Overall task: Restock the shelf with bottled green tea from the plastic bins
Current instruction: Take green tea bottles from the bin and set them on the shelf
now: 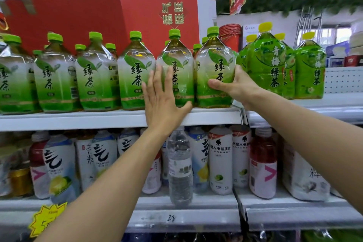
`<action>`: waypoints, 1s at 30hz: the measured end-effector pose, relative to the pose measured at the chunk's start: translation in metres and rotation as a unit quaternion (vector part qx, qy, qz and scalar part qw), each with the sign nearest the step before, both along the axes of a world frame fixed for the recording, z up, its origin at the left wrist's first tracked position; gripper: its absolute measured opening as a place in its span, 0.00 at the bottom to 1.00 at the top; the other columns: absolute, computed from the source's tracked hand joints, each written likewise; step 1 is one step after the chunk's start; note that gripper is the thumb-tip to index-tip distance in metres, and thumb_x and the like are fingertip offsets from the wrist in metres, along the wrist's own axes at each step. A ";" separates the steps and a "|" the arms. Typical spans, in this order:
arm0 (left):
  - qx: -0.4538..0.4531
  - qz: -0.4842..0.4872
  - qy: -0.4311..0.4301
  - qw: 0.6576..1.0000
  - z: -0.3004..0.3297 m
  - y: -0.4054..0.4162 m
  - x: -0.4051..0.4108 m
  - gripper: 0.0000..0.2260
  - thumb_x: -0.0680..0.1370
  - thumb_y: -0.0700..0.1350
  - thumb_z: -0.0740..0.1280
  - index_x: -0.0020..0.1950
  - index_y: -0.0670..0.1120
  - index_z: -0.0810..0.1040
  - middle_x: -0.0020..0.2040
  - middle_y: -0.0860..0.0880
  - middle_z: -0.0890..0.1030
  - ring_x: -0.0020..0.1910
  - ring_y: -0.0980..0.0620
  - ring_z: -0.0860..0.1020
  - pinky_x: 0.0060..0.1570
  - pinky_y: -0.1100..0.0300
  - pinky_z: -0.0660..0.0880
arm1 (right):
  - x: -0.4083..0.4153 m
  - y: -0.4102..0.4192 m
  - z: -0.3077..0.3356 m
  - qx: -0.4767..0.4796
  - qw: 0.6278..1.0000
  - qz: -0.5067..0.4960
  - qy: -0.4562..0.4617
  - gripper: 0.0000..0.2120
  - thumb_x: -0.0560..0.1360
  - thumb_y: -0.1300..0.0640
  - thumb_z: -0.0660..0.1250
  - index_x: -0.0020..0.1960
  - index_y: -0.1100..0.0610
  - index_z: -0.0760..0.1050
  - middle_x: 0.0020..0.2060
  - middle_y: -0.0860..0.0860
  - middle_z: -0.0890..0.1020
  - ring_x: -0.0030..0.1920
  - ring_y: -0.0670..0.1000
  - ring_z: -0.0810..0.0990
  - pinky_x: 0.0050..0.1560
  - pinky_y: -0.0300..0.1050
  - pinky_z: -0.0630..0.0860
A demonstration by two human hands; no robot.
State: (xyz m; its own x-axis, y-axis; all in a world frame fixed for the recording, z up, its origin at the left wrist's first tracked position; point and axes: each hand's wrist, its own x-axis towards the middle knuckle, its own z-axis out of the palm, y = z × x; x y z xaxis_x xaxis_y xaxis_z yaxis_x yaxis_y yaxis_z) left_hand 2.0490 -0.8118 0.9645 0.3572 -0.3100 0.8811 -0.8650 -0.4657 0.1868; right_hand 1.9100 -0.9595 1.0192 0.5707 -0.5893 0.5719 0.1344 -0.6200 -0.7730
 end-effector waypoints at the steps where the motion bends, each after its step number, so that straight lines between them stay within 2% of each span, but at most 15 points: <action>1: 0.000 0.000 0.000 1.000 0.000 0.000 0.000 0.48 0.74 0.61 0.70 0.82 0.52 0.43 0.82 0.48 0.40 0.81 0.47 0.39 0.79 0.45 0.39 | 0.001 -0.001 0.000 -0.001 1.000 -0.003 0.006 0.38 0.66 0.48 0.79 0.68 0.56 0.63 0.56 0.50 0.78 0.58 0.52 0.78 0.67 0.55 0.72; 6: 0.005 -0.005 0.003 1.000 0.000 0.002 -0.002 0.47 0.74 0.60 0.70 0.82 0.52 0.43 0.82 0.47 0.40 0.81 0.47 0.38 0.79 0.46 0.38 | 0.001 0.000 0.000 -0.006 0.999 -0.029 0.043 0.42 0.68 0.45 0.77 0.71 0.58 0.59 0.62 0.52 0.75 0.63 0.54 0.74 0.69 0.56 0.70; 9: 0.022 -0.026 0.026 0.999 0.002 0.006 -0.007 0.47 0.75 0.59 0.70 0.82 0.52 0.41 0.82 0.47 0.39 0.81 0.47 0.38 0.79 0.45 0.38 | 0.000 0.012 -0.001 -0.033 0.994 -0.083 0.059 0.42 0.71 0.45 0.75 0.73 0.60 0.56 0.67 0.55 0.72 0.68 0.56 0.71 0.70 0.56 0.67; 11: 0.037 -0.050 0.062 0.996 0.002 0.012 -0.013 0.46 0.76 0.60 0.69 0.82 0.53 0.41 0.82 0.48 0.38 0.81 0.47 0.37 0.78 0.45 0.37 | -0.001 0.025 -0.009 -0.092 0.985 -0.135 0.048 0.40 0.74 0.50 0.73 0.76 0.60 0.52 0.71 0.57 0.66 0.72 0.57 0.66 0.73 0.56 0.63; 13: 0.048 -0.067 0.081 0.993 -0.005 0.025 -0.020 0.45 0.77 0.61 0.68 0.82 0.53 0.41 0.82 0.49 0.39 0.80 0.47 0.37 0.77 0.45 0.35 | -0.007 0.044 -0.025 -0.162 0.969 -0.176 0.061 0.43 0.76 0.53 0.70 0.79 0.57 0.45 0.75 0.58 0.58 0.75 0.58 0.58 0.75 0.57 0.58; 14: 0.053 -0.070 0.072 0.993 -0.011 0.033 -0.023 0.44 0.77 0.62 0.67 0.82 0.53 0.42 0.82 0.49 0.40 0.80 0.48 0.37 0.77 0.45 0.35 | -0.011 0.053 -0.036 -0.194 0.960 -0.189 0.073 0.42 0.77 0.52 0.69 0.79 0.55 0.45 0.76 0.57 0.56 0.76 0.58 0.56 0.75 0.57 0.58; 16: 0.058 -0.074 0.035 0.995 -0.030 0.051 -0.029 0.41 0.78 0.62 0.66 0.82 0.53 0.45 0.82 0.49 0.45 0.81 0.48 0.39 0.77 0.46 0.35 | -0.021 0.072 -0.062 -0.257 0.941 -0.194 0.103 0.38 0.78 0.50 0.67 0.79 0.54 0.50 0.77 0.55 0.54 0.76 0.58 0.54 0.74 0.57 0.59; 19: 0.044 -0.102 -0.003 0.994 -0.068 0.078 -0.037 0.37 0.78 0.59 0.67 0.82 0.51 0.53 0.81 0.49 0.55 0.81 0.49 0.47 0.79 0.43 0.43 | -0.034 0.102 -0.106 -0.351 0.909 -0.191 0.114 0.32 0.77 0.49 0.67 0.77 0.54 0.60 0.76 0.54 0.59 0.75 0.56 0.59 0.69 0.54 0.64; 23: 0.036 -0.137 -0.012 0.990 -0.128 0.111 -0.041 0.31 0.77 0.54 0.70 0.78 0.47 0.65 0.74 0.48 0.68 0.75 0.47 0.64 0.73 0.43 0.64 | -0.041 0.133 -0.169 -0.393 0.893 -0.190 0.108 0.27 0.75 0.50 0.69 0.71 0.57 0.68 0.69 0.56 0.71 0.65 0.59 0.74 0.56 0.55 0.77; 25: 0.048 -0.158 0.021 0.986 -0.161 0.129 -0.041 0.28 0.77 0.54 0.69 0.75 0.46 0.69 0.71 0.48 0.72 0.70 0.48 0.70 0.67 0.47 0.72 | -0.042 0.146 -0.201 -0.376 0.900 -0.183 0.120 0.25 0.76 0.50 0.68 0.70 0.57 0.69 0.66 0.55 0.73 0.60 0.59 0.77 0.46 0.54 0.81; 27: 0.077 -0.175 0.074 0.979 -0.193 0.147 -0.041 0.26 0.77 0.55 0.66 0.73 0.48 0.70 0.68 0.50 0.72 0.65 0.50 0.73 0.58 0.51 0.76 | -0.042 0.160 -0.235 -0.353 0.909 -0.171 0.142 0.23 0.77 0.48 0.65 0.69 0.57 0.70 0.64 0.55 0.75 0.55 0.58 0.79 0.40 0.51 0.79; 30: 0.153 -0.176 0.178 0.956 -0.250 0.171 -0.036 0.25 0.77 0.55 0.67 0.73 0.50 0.71 0.67 0.51 0.72 0.63 0.50 0.74 0.54 0.52 0.76 | -0.040 0.182 -0.294 -0.288 0.924 -0.137 0.210 0.22 0.78 0.49 0.64 0.70 0.55 0.70 0.63 0.53 0.75 0.57 0.57 0.78 0.41 0.49 0.75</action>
